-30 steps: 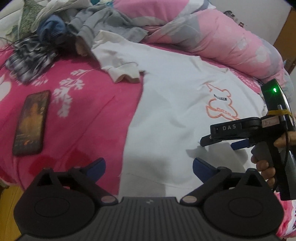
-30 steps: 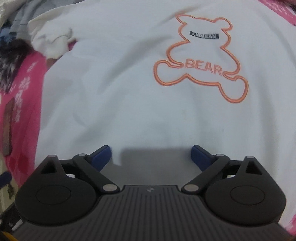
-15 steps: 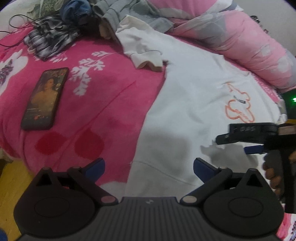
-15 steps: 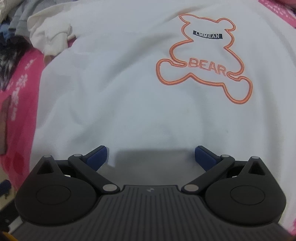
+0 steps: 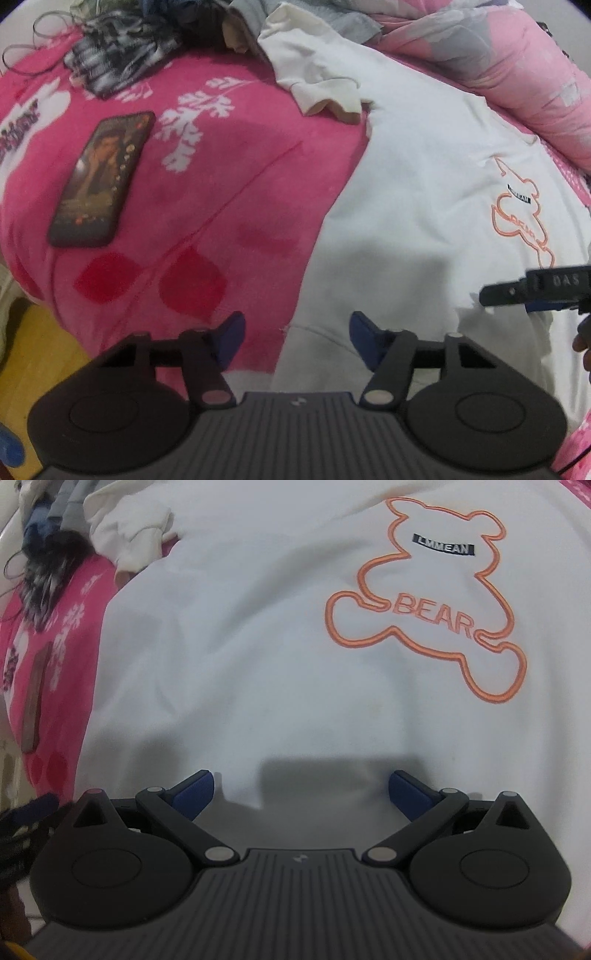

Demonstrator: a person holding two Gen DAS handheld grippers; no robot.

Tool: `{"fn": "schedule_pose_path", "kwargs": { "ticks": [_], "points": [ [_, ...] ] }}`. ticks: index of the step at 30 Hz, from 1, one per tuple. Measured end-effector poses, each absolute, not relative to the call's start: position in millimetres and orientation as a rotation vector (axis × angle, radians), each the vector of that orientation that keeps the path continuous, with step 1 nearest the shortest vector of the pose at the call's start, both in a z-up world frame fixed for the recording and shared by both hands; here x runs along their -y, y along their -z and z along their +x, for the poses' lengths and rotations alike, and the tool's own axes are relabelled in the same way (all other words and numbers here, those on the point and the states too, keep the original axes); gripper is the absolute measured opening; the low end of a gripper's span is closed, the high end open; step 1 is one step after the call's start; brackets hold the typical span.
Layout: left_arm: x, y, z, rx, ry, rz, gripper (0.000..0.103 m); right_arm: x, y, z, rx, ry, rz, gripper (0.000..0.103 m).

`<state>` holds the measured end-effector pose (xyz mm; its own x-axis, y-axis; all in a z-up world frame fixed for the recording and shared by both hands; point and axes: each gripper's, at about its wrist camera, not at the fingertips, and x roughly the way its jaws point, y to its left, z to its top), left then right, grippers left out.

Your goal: Fold clothes

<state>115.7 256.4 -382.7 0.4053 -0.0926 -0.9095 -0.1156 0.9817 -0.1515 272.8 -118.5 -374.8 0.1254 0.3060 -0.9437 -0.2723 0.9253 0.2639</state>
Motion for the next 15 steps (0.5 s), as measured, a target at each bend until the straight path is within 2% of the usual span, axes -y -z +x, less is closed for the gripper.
{"fn": "schedule_pose_path", "kwargs": {
  "ticks": [6,12,15],
  "points": [
    [-267.5,390.1,120.3,-1.198,0.077,-0.276,0.052,116.7,354.0,296.0,-1.424,-0.416,0.061,0.1],
    [-276.1,399.8,124.3,-1.233,0.176,-0.29,0.043,82.9,307.4,325.2,-1.212,-0.521,-0.019,0.098],
    [-284.8,402.7,124.2,-1.237,0.211,-0.321,0.042,49.8,298.9,342.5,-1.143,-0.589,-0.085,0.091]
  ]
}}
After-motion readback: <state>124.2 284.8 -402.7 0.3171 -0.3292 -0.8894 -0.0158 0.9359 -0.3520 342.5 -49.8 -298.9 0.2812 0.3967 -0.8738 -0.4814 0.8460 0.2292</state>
